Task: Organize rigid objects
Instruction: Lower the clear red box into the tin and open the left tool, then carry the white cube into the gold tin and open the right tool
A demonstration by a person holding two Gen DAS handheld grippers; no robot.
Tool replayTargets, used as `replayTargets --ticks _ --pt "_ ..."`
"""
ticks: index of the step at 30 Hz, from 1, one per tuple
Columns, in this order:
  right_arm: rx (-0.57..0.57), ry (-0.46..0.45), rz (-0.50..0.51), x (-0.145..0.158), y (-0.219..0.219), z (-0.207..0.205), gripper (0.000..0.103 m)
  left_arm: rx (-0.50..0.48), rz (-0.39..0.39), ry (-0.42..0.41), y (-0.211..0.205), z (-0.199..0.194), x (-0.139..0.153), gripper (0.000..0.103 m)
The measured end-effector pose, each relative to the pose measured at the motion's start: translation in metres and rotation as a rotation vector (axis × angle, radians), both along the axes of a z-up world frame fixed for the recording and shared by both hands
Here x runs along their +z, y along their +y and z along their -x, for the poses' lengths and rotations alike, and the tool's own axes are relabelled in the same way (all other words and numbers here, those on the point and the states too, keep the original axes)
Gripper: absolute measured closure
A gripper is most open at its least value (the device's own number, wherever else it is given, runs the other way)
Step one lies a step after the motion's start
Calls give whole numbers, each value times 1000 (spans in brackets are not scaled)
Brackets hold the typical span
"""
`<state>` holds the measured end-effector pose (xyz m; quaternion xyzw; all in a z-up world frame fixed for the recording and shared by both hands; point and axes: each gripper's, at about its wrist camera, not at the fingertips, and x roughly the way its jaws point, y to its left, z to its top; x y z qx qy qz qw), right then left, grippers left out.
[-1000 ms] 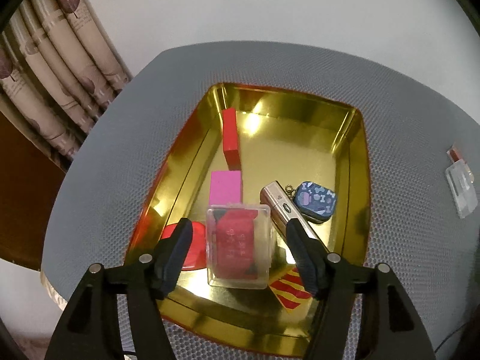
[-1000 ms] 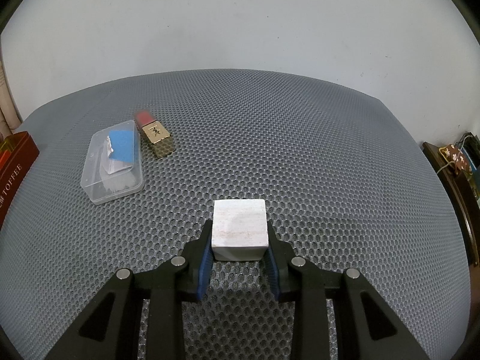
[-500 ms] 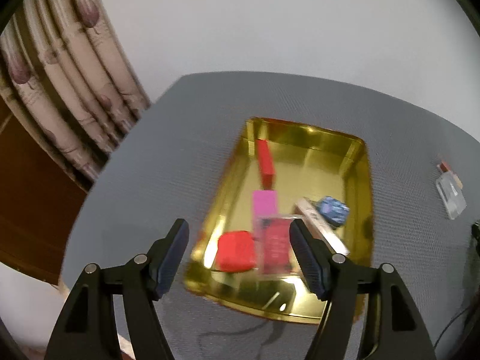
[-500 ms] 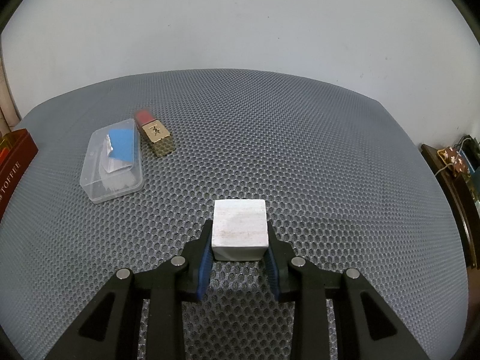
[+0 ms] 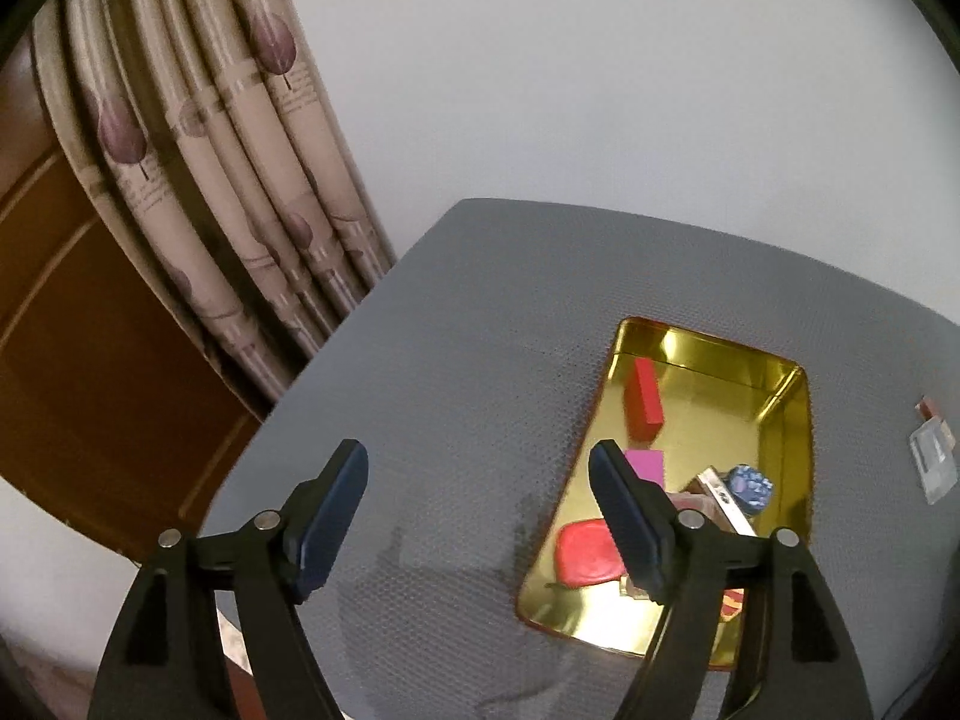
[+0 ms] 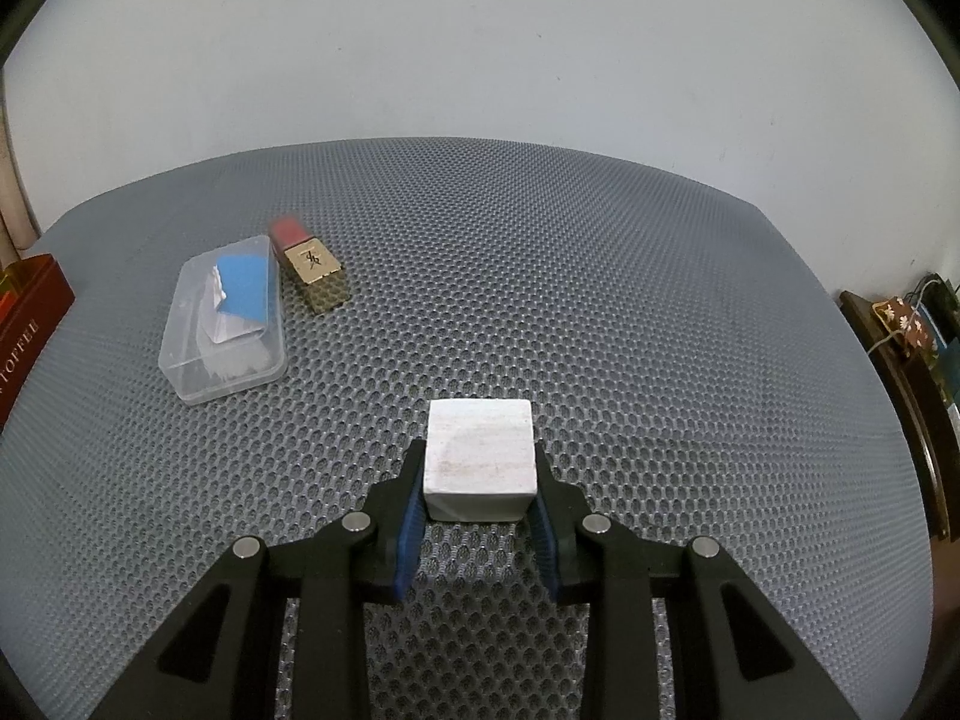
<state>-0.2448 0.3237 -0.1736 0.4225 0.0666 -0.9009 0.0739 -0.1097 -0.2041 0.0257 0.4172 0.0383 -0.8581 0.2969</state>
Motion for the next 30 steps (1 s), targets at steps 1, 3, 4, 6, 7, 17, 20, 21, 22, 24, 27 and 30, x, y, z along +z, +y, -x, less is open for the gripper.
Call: replayTargets --ticks 1,3,4,6,7,17,20,21,22,24,27,30 --pt "0 -1 5 0 3 0 71 2 -7 6 5 -2 -2 29" --pt "-1 -2 6 -3 -4 0 72 14 -29 18 13 -9 -9 29" --pt "-1 -2 10 -3 -2 1 72 25 -44 21 15 -13 -14 29" --pt "-1 -4 13 -4 2 1 73 39 -74 24 17 -19 -24 28" --pt "-2 -5 14 -3 3 2 73 50 -83 24 18 -22 -30 28" --pt "12 -14 47 17 -6 -12 73 137 -86 15 10 -38 -55 24" --pt "70 3 79 36 -19 -22 73 150 -73 18 9 -40 -56 21" --pt "97 4 92 42 -27 -25 73 152 -63 20 10 -41 -55 21" --pt "121 8 98 47 -32 -29 73 153 -54 18 12 -42 -54 21" --pt "196 13 111 60 -60 -37 73 153 -54 16 13 -42 -55 21" --pt "284 11 118 73 -93 -42 73 157 -58 13 9 -39 -56 21" --pt "378 0 146 87 -128 -56 73 162 -57 14 6 -40 -56 21"
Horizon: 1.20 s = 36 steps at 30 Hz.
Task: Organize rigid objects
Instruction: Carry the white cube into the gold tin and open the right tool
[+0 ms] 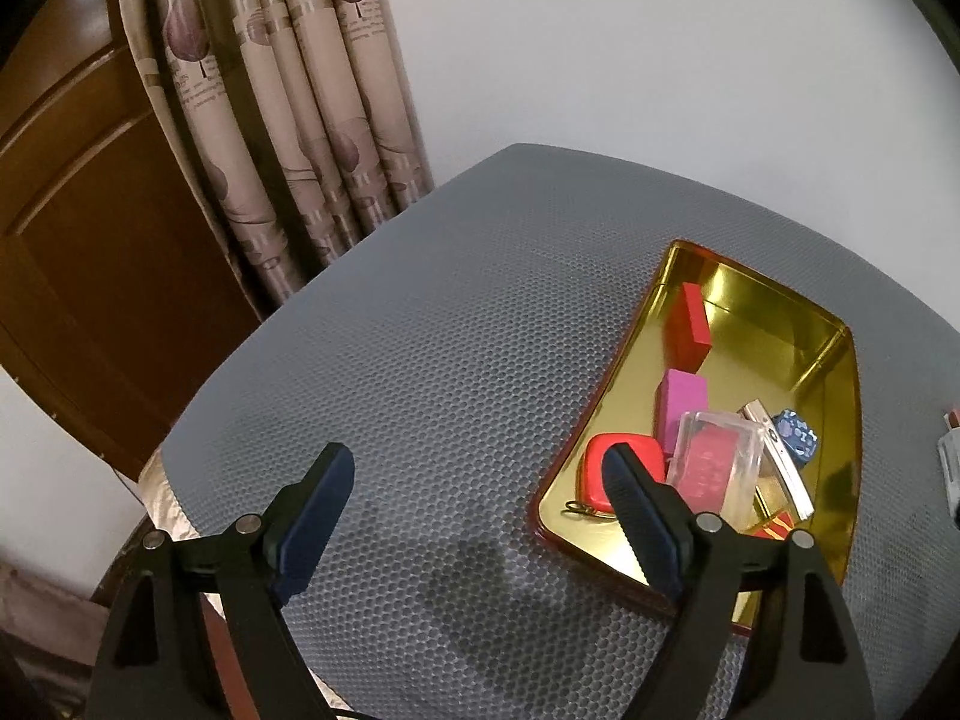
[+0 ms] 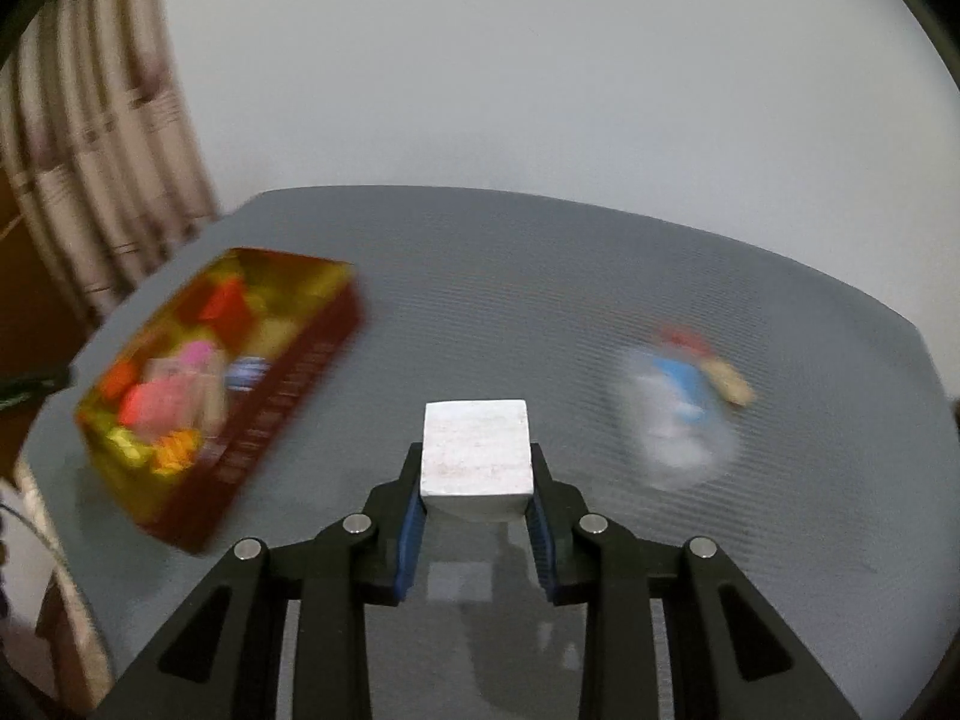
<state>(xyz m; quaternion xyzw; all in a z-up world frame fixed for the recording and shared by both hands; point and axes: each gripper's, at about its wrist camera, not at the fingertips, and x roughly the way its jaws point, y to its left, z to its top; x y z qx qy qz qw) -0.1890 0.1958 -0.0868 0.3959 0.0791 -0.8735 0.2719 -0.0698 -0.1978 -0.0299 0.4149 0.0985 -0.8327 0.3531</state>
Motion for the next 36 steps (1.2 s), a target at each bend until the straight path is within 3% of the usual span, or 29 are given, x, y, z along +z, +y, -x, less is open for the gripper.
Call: replayTargets --ticks 4,5,13,36 --pt "109 -9 12 8 -59 -11 73 9 -17 3 -4 -1 -1 20" --pt "129 -8 14 20 -69 -16 73 10 -18 6 -5 -1 -1 20" --pt "235 -15 0 28 -140 -19 73 30 -35 12 -13 -1 -2 20" --pt "208 -55 -78 9 -190 8 72 52 -65 -6 -27 -2 -6 20"
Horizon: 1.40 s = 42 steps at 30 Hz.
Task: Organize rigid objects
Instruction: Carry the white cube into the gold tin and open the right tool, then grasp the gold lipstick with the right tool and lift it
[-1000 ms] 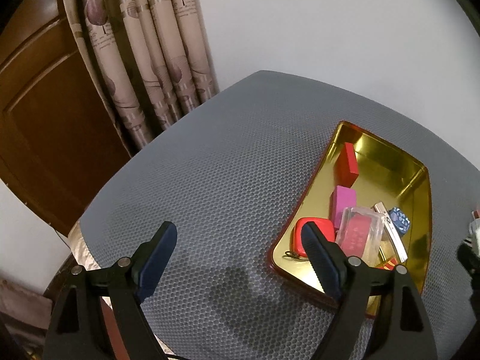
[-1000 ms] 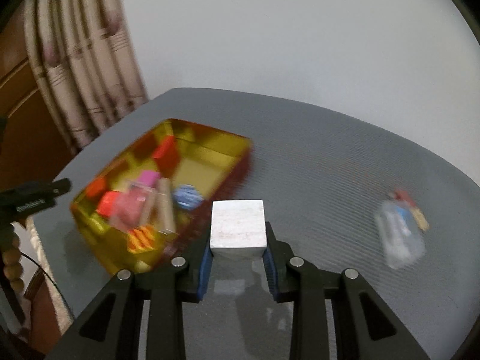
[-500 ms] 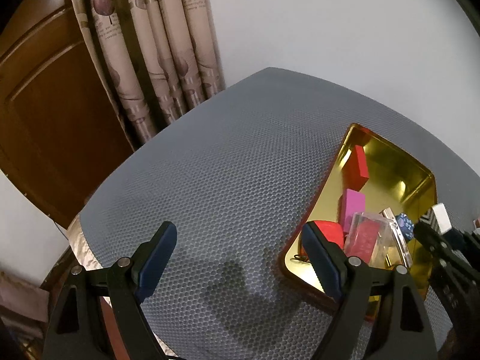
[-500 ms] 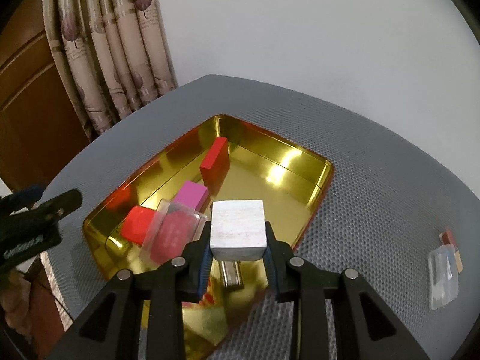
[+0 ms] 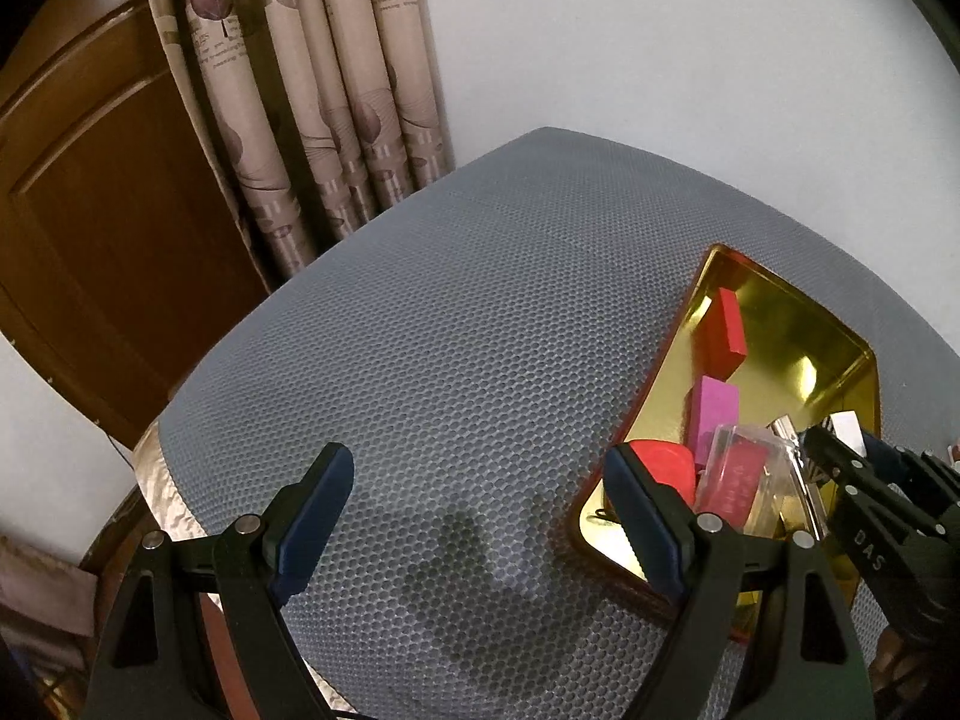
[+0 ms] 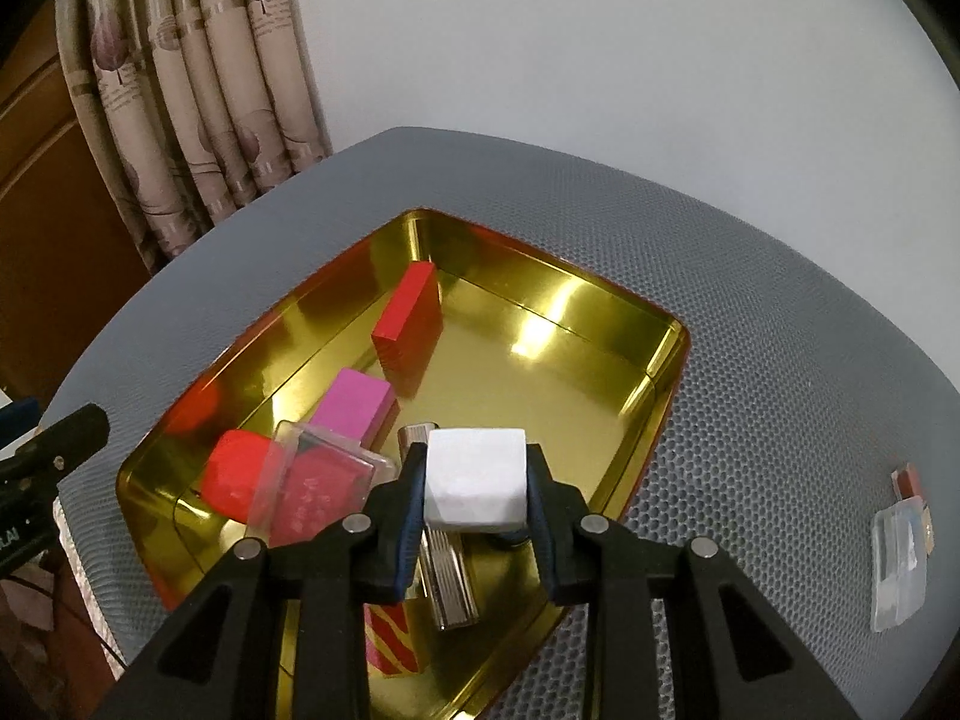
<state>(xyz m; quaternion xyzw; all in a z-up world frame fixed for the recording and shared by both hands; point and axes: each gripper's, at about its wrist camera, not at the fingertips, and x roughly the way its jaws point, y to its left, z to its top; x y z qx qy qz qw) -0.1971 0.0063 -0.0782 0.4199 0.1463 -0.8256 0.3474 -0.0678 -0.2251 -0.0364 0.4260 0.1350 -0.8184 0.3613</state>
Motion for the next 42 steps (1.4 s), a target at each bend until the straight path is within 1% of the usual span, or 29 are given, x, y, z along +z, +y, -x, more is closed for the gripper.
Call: replayTargets --ticks 3,7,12,17,20,23,27,32,35,38,40,42 --pt "-6 -2 6 0 0 -2 68 -5 3 -5 1 -1 0 20" --pt "-7 3 29 2 4 -5 65 -9 9 -6 3 -1 0 20" --pt "-6 16 80 12 21 -13 53 -17 18 -12 4 1 -1 20" --pt "-19 20 120 23 47 -17 53 -16 31 -15 5 1 -2 20" --pt "-48 31 132 28 71 -15 53 -16 40 -15 6 1 -2 20" --pt "-102 46 122 28 101 -6 53 -22 41 -19 8 1 -2 20" --pt "-216 50 103 24 156 17 53 -40 55 -28 14 4 -3 20" --pt "-352 87 59 16 232 49 53 -57 87 -35 22 6 -2 19" --pt "-431 93 41 9 271 69 52 -71 95 -49 25 8 -4 18" --pt "-462 97 30 -1 296 83 53 -78 117 -57 29 9 -4 18" --pt "-452 95 11 -10 307 94 53 -83 117 -60 31 10 -7 18" --pt "-428 87 4 -17 312 101 53 -62 114 -72 31 9 -8 18"
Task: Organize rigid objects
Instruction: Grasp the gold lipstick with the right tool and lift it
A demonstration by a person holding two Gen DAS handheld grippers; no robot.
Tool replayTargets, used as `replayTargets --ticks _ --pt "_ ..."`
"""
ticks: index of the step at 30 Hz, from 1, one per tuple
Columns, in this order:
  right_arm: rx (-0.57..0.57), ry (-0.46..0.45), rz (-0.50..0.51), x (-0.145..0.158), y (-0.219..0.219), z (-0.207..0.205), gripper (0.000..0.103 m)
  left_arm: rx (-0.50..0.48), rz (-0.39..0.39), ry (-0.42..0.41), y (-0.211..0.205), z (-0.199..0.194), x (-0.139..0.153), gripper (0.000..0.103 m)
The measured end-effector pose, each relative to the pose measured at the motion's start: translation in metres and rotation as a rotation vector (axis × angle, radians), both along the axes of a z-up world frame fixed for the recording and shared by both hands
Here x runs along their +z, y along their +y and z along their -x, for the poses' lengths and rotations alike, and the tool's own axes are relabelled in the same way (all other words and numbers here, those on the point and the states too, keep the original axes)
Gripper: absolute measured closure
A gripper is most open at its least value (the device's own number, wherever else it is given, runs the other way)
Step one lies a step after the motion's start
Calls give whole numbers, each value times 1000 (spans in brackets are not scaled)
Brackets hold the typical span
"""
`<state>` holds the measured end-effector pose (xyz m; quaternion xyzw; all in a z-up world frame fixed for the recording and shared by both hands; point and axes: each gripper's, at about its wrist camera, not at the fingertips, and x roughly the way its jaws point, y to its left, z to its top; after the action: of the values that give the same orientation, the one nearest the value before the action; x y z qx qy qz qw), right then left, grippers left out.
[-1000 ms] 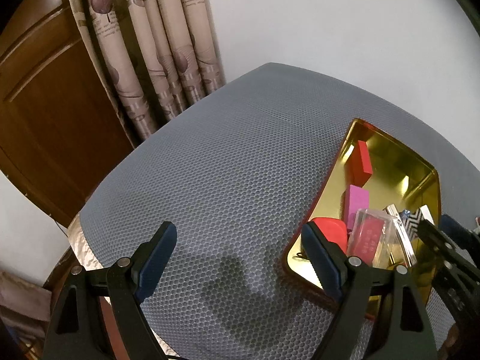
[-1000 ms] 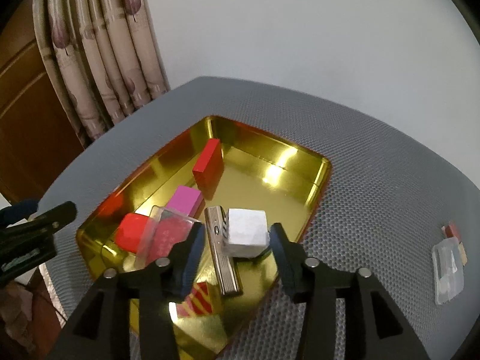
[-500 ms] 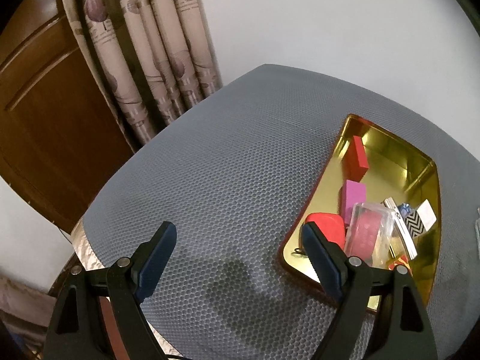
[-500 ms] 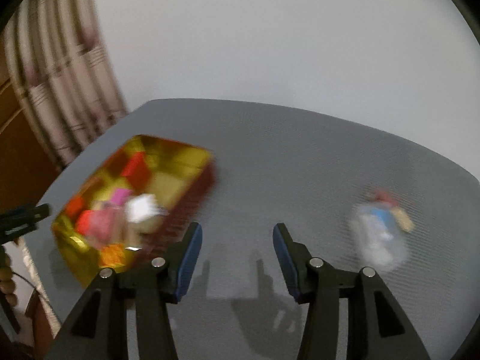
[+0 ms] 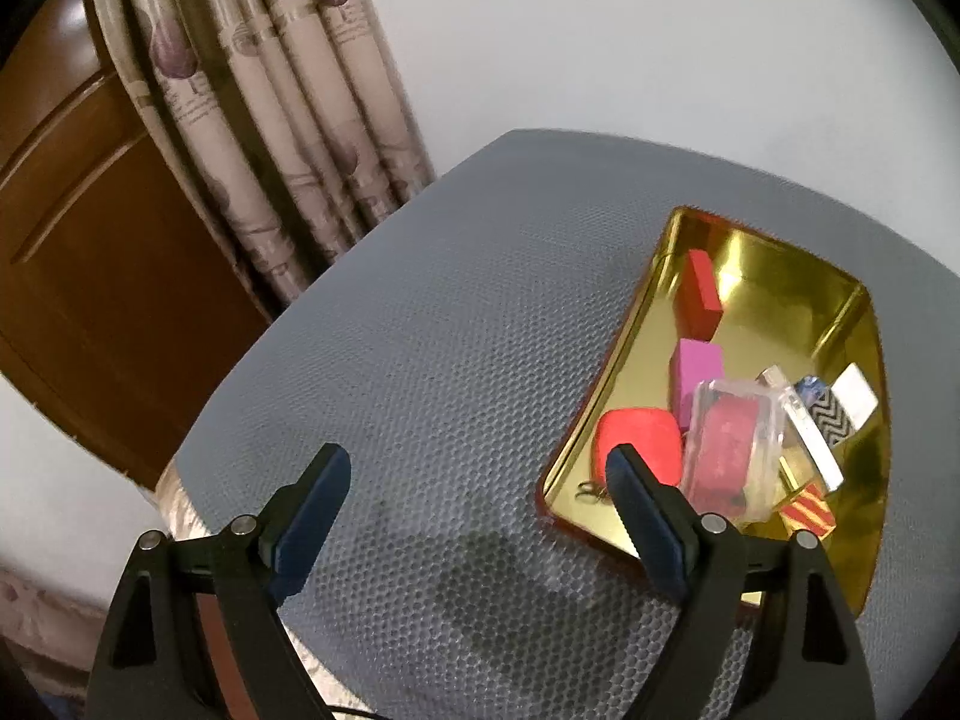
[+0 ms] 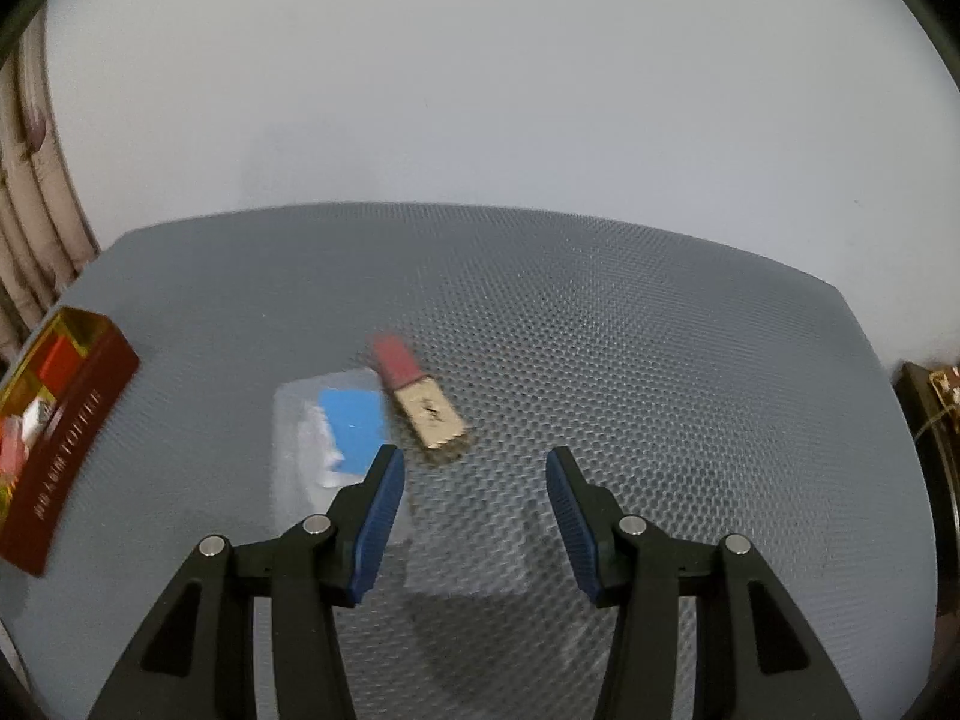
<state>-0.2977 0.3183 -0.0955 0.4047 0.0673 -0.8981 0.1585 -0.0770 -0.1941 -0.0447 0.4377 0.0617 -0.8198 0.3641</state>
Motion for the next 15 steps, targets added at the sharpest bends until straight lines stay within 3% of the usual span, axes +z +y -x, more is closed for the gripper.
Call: replayTargets --ticks 8,15 --pt "197 -45 -12 -25 -9 27 53 -17 -31 -6 9 -7 7 18" --pt "221 -18 47 -29 -25 46 53 -88 -56 -12 37 17 15 18"
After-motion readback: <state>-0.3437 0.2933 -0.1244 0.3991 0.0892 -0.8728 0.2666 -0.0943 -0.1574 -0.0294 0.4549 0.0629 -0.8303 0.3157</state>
